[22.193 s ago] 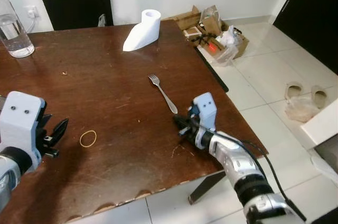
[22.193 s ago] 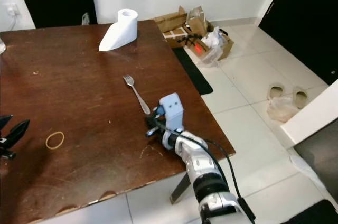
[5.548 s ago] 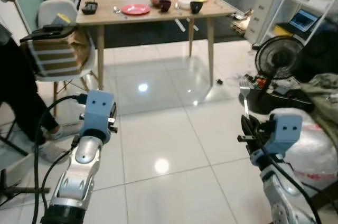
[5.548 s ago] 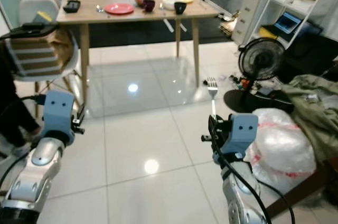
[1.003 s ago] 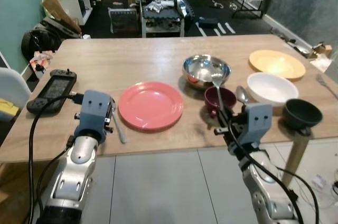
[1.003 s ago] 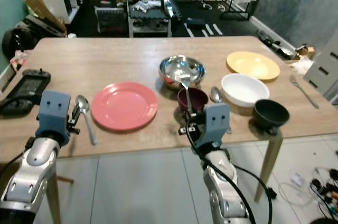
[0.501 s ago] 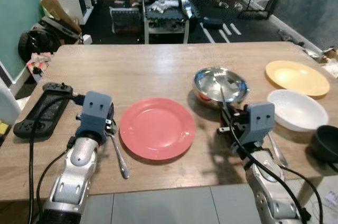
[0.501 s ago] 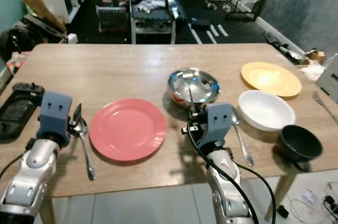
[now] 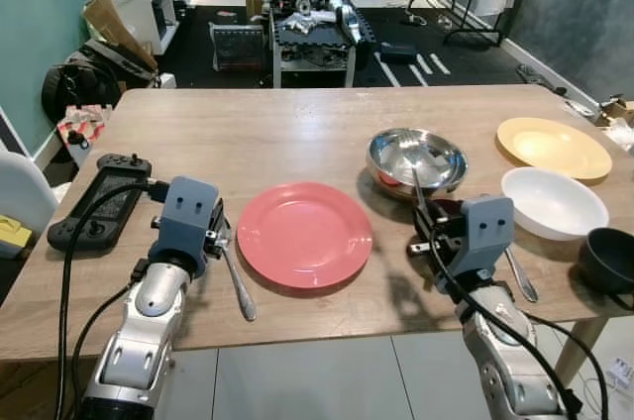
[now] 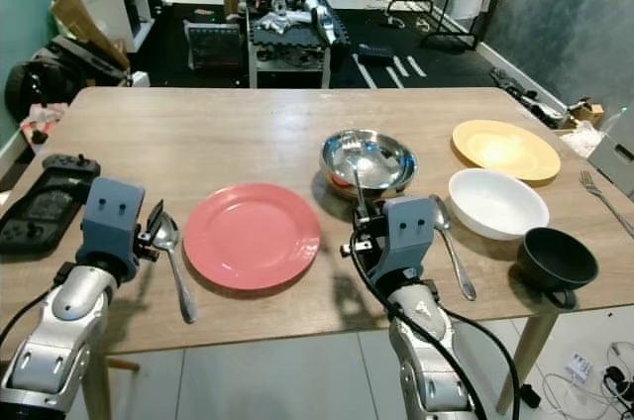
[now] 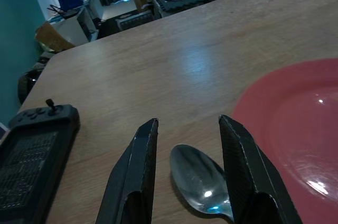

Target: Setting the table

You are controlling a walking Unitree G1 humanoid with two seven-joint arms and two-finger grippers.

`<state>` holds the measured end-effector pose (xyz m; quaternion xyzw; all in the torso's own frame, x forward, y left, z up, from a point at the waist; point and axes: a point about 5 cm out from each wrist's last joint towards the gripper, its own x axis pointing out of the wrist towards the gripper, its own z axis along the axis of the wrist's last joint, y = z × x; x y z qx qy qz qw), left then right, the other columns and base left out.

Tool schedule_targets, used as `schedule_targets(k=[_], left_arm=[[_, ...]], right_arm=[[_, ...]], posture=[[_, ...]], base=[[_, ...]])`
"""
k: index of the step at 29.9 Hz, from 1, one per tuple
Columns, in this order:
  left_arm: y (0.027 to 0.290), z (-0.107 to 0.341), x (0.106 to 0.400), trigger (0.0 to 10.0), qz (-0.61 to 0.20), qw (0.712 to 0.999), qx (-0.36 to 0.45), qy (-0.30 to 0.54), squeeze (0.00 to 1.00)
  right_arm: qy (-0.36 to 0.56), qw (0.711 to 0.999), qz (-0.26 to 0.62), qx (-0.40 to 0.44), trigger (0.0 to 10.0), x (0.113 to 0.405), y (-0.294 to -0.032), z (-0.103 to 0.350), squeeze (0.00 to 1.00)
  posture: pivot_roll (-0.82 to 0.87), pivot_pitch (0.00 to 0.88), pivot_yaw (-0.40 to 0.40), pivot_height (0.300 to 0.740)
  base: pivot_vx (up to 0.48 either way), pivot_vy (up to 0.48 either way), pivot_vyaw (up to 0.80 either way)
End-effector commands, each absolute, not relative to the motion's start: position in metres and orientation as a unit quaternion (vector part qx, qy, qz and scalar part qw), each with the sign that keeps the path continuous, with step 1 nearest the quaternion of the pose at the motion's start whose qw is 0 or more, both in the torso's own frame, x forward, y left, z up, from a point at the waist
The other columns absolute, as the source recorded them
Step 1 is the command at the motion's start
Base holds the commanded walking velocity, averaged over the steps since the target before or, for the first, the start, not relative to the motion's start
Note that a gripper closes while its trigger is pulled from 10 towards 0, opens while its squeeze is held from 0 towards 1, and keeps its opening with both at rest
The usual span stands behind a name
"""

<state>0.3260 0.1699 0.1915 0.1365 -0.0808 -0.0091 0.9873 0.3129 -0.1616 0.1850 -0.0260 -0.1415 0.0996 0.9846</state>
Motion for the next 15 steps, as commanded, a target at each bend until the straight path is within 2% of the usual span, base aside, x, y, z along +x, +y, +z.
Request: schedule_targets(k=[1, 11, 15], left_arm=[[0.170, 0.188, 0.325, 10.0, -0.015, 0.988, 0.133, -0.071, 0.00], [0.169, 0.186, 0.324, 10.0, -0.021, 0.989, 0.132, -0.068, 0.00], [0.170, 0.186, 0.322, 10.0, -0.023, 0.988, 0.135, -0.066, 0.00]], right_arm=[[-0.145, 0.983, 0.105, -0.038, 10.0, 0.310, -0.162, 0.184, 0.00], [-0.130, 0.978, 0.148, -0.063, 10.0, 0.307, -0.147, 0.177, 0.00], [-0.087, 0.983, 0.152, -0.060, 10.0, 0.308, -0.136, 0.161, 0.00]], posture=[[0.08, 0.102, 0.061, 0.740], [0.08, 0.097, 0.059, 0.740], [0.09, 0.105, 0.060, 0.740]], base=[[0.000, 0.000, 0.00], [0.000, 0.000, 0.00], [0.000, 0.000, 0.00]])
